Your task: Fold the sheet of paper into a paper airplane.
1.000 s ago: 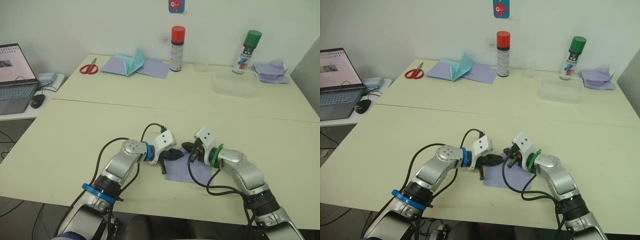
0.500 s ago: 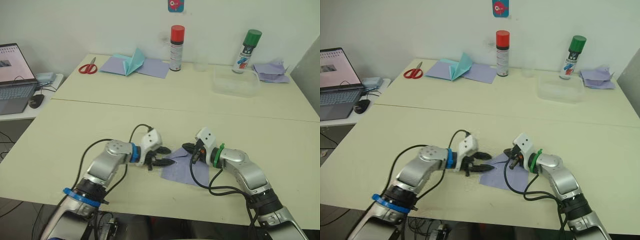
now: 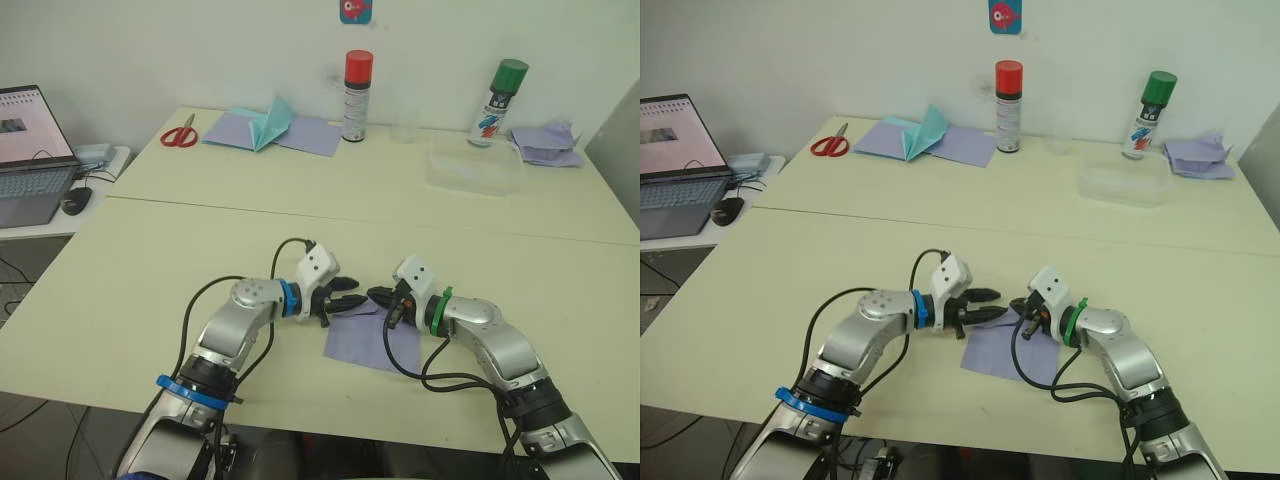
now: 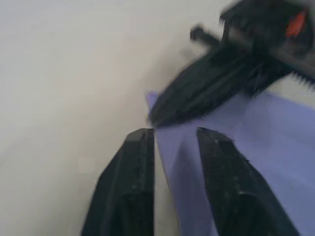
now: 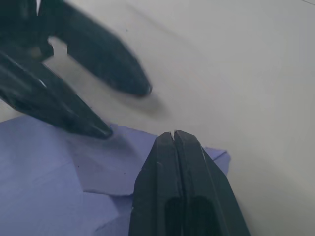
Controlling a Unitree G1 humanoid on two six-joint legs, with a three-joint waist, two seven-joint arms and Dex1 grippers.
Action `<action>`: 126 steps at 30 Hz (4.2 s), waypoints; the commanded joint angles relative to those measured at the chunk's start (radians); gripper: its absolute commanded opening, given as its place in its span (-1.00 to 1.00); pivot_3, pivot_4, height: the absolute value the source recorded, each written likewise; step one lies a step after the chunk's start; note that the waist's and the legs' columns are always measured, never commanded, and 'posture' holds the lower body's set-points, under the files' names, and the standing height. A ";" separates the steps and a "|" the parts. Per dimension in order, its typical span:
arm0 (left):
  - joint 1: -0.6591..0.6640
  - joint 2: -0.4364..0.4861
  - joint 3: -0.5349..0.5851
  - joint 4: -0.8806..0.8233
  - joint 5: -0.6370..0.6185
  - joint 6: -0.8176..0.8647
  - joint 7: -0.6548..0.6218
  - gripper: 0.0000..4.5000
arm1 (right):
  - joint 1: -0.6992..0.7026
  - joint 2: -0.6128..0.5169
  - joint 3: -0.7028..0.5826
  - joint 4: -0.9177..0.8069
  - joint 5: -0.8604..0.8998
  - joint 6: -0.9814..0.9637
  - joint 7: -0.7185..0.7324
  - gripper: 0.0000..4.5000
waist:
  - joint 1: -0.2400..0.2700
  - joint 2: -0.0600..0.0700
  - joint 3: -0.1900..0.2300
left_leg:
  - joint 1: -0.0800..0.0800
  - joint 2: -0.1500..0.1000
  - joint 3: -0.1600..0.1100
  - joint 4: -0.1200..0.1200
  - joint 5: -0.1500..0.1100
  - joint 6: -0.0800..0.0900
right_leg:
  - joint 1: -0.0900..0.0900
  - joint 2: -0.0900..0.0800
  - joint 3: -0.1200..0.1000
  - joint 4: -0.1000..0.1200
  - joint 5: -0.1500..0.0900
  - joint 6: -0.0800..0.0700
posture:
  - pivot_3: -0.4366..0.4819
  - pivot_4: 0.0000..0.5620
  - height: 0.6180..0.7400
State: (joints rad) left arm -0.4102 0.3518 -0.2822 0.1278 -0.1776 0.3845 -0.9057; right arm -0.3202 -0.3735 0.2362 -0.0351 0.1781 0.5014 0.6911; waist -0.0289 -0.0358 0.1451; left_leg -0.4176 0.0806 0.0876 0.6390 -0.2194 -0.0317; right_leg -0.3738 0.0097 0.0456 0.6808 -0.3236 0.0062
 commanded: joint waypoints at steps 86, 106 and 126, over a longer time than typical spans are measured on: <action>0.105 0.257 0.094 -0.210 -0.069 0.153 -0.179 -0.99 | 0.065 0.070 0.036 0.026 -0.071 -0.028 -0.104 -1.00 | -0.007 0.002 -0.006 | 0.005 0.002 0.000 -0.003 0.000 0.000 | 0.003 0.001 0.001 0.000 -0.001 -0.002 | -0.05 -0.47 1.00; -0.041 0.068 -0.120 0.055 0.092 -0.044 -0.092 -0.99 | 0.074 0.035 -0.009 -0.078 -0.027 -0.015 -0.070 -1.00 | 0.001 0.002 -0.005 | 0.002 -0.001 0.000 -0.004 0.000 0.000 | 0.001 0.000 0.001 0.000 -0.002 -0.002 | -0.05 -0.47 1.00; -0.051 0.010 -0.132 0.117 0.105 -0.055 -0.086 -1.00 | 0.134 0.114 -0.594 -0.455 0.464 1.104 -0.227 0.53 | 0.012 0.002 -0.006 | 0.002 -0.003 -0.001 -0.004 0.001 0.000 | 0.002 -0.003 0.000 0.000 -0.002 -0.002 | -0.05 -0.47 1.00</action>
State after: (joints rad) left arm -0.4792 0.3633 -0.3821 0.1999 -0.1110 0.2973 -1.0028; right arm -0.2007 -0.2729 -0.3216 -0.4800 0.5680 1.5077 0.4813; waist -0.0164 -0.0338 0.1395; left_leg -0.4159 0.0779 0.0863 0.6353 -0.2187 -0.0313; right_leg -0.3714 0.0070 0.0452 0.6803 -0.3255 0.0039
